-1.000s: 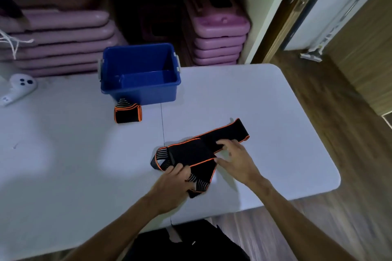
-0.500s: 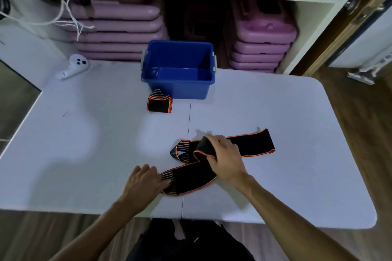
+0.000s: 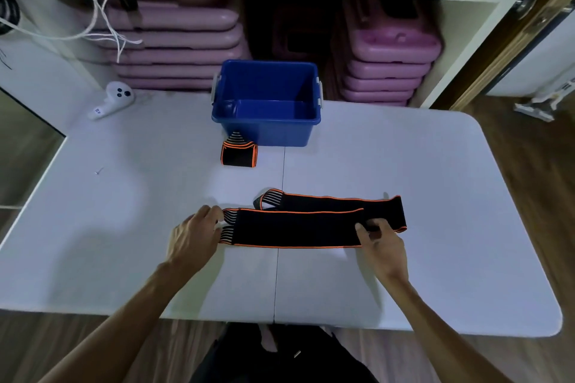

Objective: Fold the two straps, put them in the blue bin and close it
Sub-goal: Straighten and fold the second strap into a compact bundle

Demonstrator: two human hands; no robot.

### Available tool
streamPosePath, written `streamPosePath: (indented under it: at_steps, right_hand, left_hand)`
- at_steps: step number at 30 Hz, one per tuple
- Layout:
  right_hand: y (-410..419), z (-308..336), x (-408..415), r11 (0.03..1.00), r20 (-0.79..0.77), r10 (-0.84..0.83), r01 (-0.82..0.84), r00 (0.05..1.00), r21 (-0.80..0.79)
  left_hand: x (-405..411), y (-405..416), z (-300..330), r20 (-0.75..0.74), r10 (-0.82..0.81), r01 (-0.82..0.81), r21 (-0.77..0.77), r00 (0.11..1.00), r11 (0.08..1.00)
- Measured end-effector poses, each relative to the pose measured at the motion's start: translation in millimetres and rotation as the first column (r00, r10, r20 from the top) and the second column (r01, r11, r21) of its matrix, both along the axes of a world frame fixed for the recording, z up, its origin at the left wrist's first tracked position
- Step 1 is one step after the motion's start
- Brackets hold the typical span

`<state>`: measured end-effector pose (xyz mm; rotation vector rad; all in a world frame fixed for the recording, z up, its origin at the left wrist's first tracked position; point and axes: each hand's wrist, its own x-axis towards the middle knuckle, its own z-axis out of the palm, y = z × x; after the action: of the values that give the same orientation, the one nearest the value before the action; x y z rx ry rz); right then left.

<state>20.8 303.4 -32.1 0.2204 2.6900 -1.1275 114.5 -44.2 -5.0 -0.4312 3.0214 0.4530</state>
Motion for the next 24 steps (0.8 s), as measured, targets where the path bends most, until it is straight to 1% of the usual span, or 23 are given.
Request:
streamPosePath:
  at_steps: [2,6,8,10,12,14,15,16,17,19,21,22,24]
  right_hand:
    - [-6,1,-5,1.0,-0.007,0.003,-0.002,1.0,0.026]
    - [2,4,-9,0.998,0.038,-0.036,0.034,0.999,0.05]
    - [14,6,-8,0.994,0.093,0.011,-0.021,0.996,0.107]
    - [26,9,-7,0.979,0.115,0.054,-0.075,0.992,0.187]
    - [33,16,-13,0.976,0.047,-0.034,0.023,0.998,0.215]
    - [37,20,-26,0.964,-0.069,-0.147,0.158,0.987,0.214]
    - [39,20,-33,0.957,-0.114,-0.186,0.206,0.976,0.205]
    - [41,20,-40,0.951,-0.137,-0.213,0.238,0.967,0.197]
    - [43,19,-46,0.946,-0.127,-0.231,0.253,0.965,0.201]
    - [46,17,-59,0.947,0.0,-0.225,0.219,0.974,0.234]
    - [48,14,-66,0.963,0.11,-0.195,0.169,0.975,0.208]
    - [50,12,-69,0.969,0.107,-0.191,0.17,0.976,0.179]
    - [51,11,-70,0.971,0.038,-0.206,0.199,0.978,0.129]
  left_hand:
    - [-6,3,0,0.014,0.003,-0.003,0.005,1.0,1.0]
    - [-13,-7,-2,0.075,0.102,-0.102,-0.01,0.992,0.995]
    - [-16,-12,0,0.124,0.14,-0.138,-0.02,0.982,0.99]
    - [-22,-11,3,0.119,0.148,-0.146,-0.024,0.982,0.989]
    - [-32,-1,7,0.003,0.125,-0.124,-0.021,0.992,0.992]
    - [-46,14,8,-0.101,0.082,-0.084,-0.016,0.992,0.996]
    - [-54,23,8,-0.095,0.067,-0.069,-0.019,0.993,0.997]
    - [-64,32,7,-0.058,0.056,-0.058,-0.026,0.997,0.998]
    - [-72,42,5,-0.009,0.044,-0.044,-0.035,0.999,0.998]
    - [-86,58,1,0.079,0.026,-0.022,-0.041,0.997,0.999]
    - [-95,65,-3,0.125,0.021,-0.016,-0.039,0.992,0.999]
    - [-99,65,-5,0.124,0.029,-0.024,-0.037,0.992,0.999]
    - [-105,61,-4,0.08,0.06,-0.061,0.007,0.995,0.998]
